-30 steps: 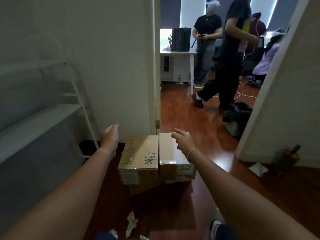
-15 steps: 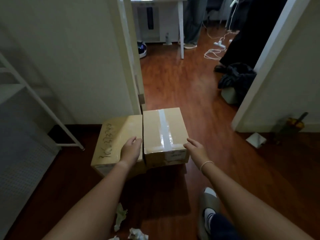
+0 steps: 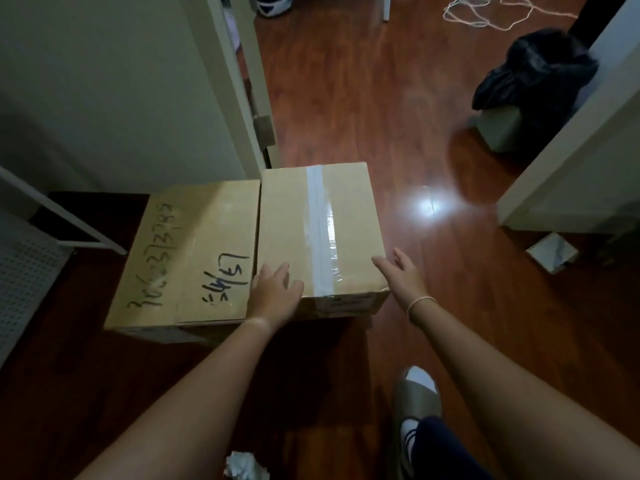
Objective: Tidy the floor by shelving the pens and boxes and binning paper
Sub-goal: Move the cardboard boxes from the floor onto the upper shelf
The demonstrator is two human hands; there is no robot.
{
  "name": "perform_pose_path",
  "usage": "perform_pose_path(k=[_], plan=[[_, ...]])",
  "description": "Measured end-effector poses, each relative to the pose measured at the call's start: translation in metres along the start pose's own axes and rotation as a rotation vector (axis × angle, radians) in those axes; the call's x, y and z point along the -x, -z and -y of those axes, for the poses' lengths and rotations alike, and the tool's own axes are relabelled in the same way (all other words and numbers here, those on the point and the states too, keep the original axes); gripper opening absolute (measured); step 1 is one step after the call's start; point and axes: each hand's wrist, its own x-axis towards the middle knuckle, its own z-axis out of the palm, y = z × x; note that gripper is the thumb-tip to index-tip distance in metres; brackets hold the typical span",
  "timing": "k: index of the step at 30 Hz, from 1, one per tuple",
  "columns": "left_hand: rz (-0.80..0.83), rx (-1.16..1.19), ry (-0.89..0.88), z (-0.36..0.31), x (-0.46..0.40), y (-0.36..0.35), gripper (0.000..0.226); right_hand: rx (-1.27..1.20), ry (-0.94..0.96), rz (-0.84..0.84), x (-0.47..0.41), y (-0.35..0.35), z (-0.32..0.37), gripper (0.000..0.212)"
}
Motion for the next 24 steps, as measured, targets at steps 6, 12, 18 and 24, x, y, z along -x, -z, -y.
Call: perform_pose_path(k=[6, 12, 18, 24], plan=[[-0.087, -0.170, 0.055, -0.013, 0.000, -0.015, 0.055, 0.043, -0.046, 0.062, -0.039, -0.008, -0.007, 0.079], [-0.262, 0.129, 0.149, -0.024, -0.011, -0.007, 0.053, 0.051, -0.094, 0.109, -0.064, -0.003, -0.008, 0.056], [-0.214, 0.387, 0.290, -0.026, -0.021, -0.007, 0.061, -0.003, -0.080, 0.096, -0.075, 0.009, -0.012, 0.036], [-0.119, 0.597, 0.333, -0.025, -0.022, -0.011, 0.051, -0.005, -0.058, 0.100, -0.070, 0.028, -0.015, 0.035]])
